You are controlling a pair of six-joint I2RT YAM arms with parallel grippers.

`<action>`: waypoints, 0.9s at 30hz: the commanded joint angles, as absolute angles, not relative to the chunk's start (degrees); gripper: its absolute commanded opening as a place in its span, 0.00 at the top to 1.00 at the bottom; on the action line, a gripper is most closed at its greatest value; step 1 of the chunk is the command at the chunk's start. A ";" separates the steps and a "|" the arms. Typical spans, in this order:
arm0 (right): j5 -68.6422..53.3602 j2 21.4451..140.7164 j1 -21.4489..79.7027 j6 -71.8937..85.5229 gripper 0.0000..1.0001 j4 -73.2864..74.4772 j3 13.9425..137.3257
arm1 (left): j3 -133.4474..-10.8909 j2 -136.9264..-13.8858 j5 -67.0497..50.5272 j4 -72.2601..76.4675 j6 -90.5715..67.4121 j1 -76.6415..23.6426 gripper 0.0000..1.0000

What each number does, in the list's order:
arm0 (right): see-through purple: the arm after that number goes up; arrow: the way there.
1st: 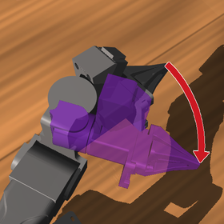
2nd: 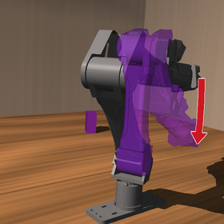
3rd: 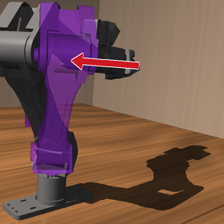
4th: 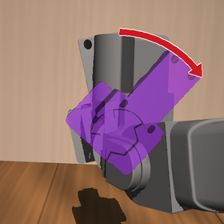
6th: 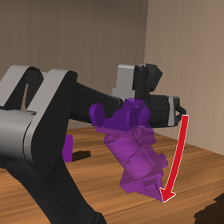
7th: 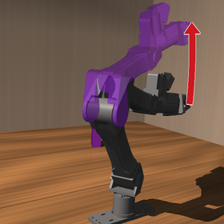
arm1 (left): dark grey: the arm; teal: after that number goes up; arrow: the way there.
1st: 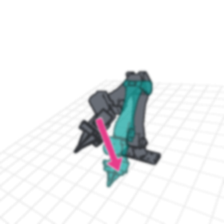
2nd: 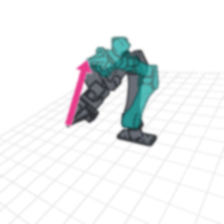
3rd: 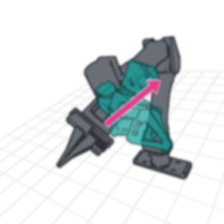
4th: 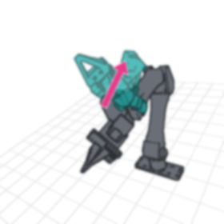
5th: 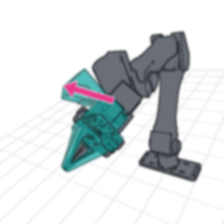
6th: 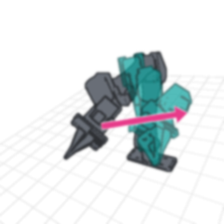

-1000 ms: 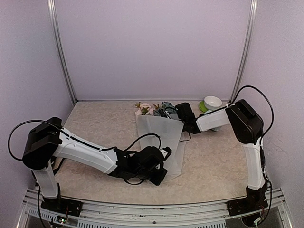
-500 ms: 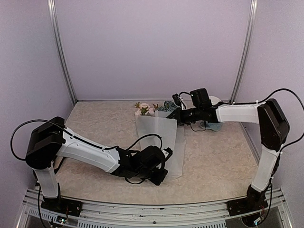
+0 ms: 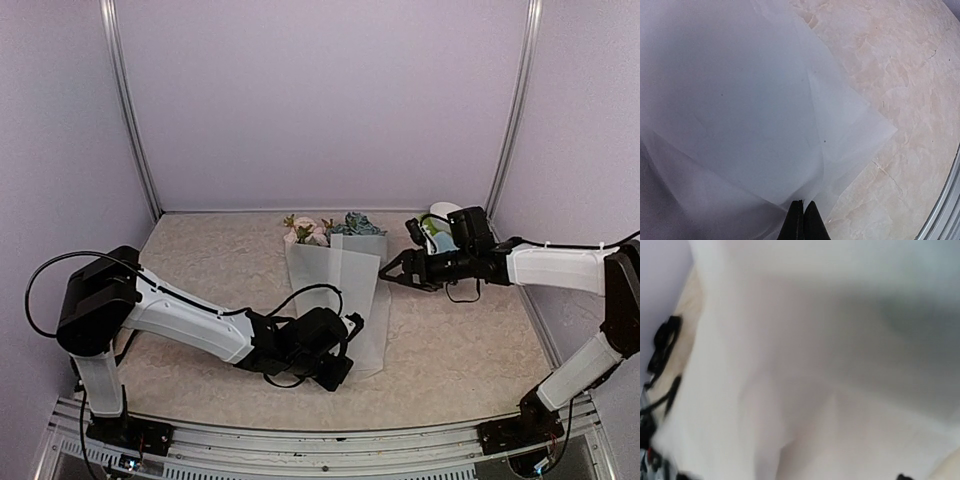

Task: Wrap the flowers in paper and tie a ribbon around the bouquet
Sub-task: Fold the 2/3-folded wrapping paper at the center of the board.

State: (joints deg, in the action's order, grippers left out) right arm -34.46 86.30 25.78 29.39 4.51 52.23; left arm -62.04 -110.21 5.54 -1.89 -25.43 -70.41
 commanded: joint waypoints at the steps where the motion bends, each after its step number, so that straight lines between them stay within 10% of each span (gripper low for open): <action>1: -40.76 83.52 27.27 32.93 0.17 -3.64 47.27 | -62.55 -111.44 3.82 -1.98 -24.77 -70.22 1.00; 11: -40.99 89.98 32.17 34.83 0.21 -12.84 44.99 | -62.73 -111.36 3.74 -2.11 -24.90 -70.22 1.00; 19: -45.49 96.02 32.63 35.07 1.00 -18.31 46.29 | -62.39 -110.65 4.09 -2.15 -25.32 -70.11 1.00; 21: -44.43 96.48 32.61 33.42 1.00 -16.88 46.10 | -62.43 -110.46 4.28 -1.98 -25.25 -70.10 0.99; 27: -39.68 101.17 30.77 30.69 1.00 -13.83 46.26 | -63.22 -101.91 4.93 1.65 -22.24 -70.41 0.40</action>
